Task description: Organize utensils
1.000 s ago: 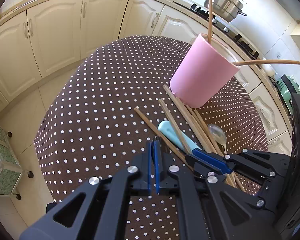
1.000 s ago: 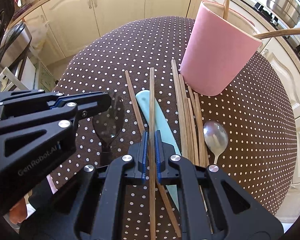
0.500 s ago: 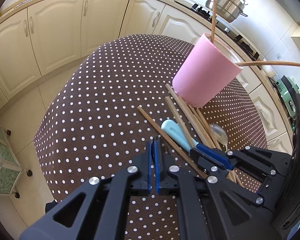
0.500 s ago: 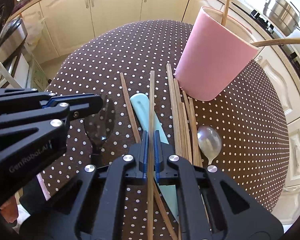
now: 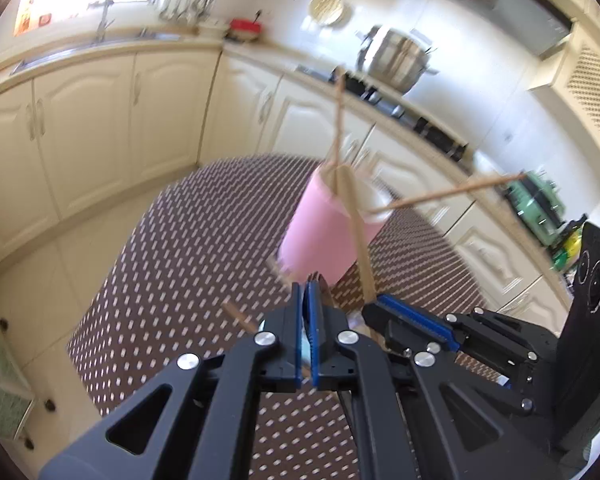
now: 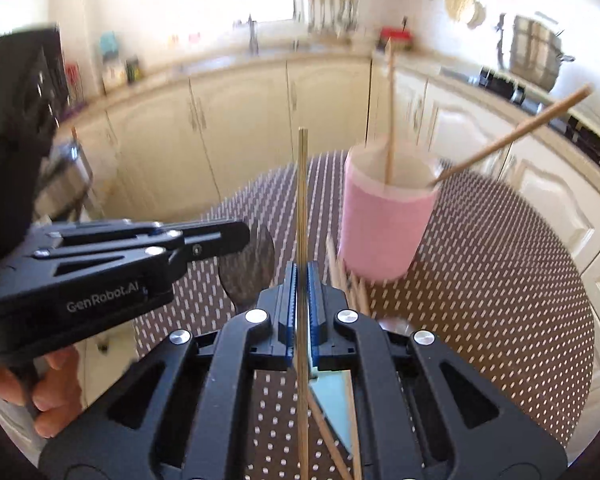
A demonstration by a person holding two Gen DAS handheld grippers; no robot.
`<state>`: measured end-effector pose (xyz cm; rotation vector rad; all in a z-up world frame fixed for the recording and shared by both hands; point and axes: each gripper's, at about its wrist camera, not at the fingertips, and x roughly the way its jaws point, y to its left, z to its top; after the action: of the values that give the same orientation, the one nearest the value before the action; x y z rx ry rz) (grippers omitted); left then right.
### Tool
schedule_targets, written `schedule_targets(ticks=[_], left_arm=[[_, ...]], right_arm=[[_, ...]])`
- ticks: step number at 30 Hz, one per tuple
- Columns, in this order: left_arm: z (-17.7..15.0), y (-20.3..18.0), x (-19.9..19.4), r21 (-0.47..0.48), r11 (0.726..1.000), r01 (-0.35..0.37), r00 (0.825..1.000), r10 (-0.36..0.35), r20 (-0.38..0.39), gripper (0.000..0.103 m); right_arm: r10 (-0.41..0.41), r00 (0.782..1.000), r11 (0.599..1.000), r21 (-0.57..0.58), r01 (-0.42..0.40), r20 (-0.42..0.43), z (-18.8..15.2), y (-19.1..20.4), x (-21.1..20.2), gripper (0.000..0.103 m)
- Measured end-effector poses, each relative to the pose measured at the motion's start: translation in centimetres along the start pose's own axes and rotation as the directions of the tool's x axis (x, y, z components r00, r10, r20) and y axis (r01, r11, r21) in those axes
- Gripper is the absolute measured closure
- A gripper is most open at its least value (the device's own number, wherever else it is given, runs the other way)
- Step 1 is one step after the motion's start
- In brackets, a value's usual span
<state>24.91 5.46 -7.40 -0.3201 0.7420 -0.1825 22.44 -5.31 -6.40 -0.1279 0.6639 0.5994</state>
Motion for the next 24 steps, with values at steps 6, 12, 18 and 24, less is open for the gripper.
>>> schedule_targets(ticks=[6,12,18,24], left_arm=[[3.9,-2.5,-2.2,0.058,0.998,-0.001,0.991,-0.006,0.132,0.100],[7.8,-5.2,-3.0,0.128,0.990,-0.059,0.966,0.025,0.257,0.100],[11.0,-7.6,-3.0,0.164,0.970,-0.180,0.912,0.102,0.398,0.100],[13.1,-8.8,-1.8,0.145,0.956,-0.257,0.852,0.152,0.501,0.100]], right_arm=[[-0.032,0.969,0.997,0.080,0.013,0.245,2.9,-2.8,-4.0,0.097],[-0.075,0.925,0.991,0.131,0.028,0.373,5.7,-4.8,-5.4,0.097],[-0.100,0.899,0.991,0.126,0.050,0.427,8.0,-6.1,-7.0,0.097],[-0.117,0.872,0.990,0.126,0.064,0.475,10.1,-7.4,-8.5,0.097]])
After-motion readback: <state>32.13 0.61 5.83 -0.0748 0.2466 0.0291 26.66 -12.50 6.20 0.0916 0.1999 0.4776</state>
